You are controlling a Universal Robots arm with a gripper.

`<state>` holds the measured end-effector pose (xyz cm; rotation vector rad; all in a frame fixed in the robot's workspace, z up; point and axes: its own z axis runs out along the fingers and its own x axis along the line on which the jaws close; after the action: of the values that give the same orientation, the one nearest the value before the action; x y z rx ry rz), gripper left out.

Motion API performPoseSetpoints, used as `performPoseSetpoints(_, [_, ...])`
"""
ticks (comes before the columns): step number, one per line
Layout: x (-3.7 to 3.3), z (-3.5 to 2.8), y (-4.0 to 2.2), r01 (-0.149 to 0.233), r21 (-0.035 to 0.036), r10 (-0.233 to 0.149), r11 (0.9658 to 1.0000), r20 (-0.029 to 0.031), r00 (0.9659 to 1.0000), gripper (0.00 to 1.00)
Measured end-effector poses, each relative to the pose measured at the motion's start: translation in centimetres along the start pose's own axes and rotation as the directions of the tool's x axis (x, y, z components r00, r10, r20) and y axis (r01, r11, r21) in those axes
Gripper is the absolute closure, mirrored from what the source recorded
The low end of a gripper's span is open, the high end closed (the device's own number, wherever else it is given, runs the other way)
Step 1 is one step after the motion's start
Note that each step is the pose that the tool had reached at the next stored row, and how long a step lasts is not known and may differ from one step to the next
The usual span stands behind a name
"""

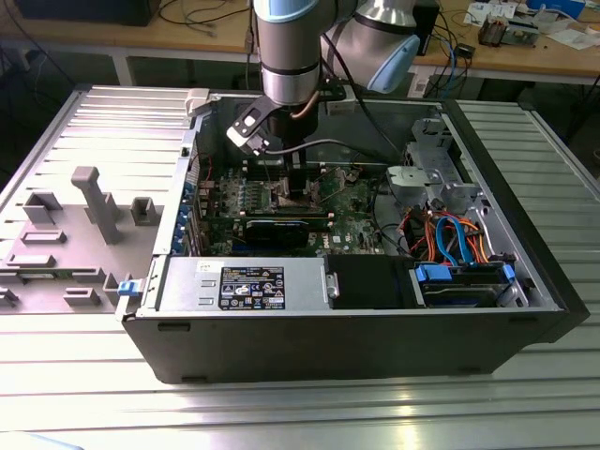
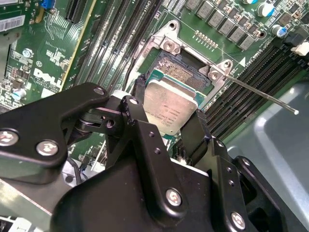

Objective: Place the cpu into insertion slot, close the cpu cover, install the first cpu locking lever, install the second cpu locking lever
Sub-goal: 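Place the cpu into insertion slot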

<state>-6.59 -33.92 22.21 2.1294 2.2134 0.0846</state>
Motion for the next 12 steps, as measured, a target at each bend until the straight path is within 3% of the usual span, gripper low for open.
performPoseSetpoints(12, [0.02, 1.11, -0.31, -0.010, 0.0001, 0.010, 0.9999, 0.0019, 0.9999, 0.45])
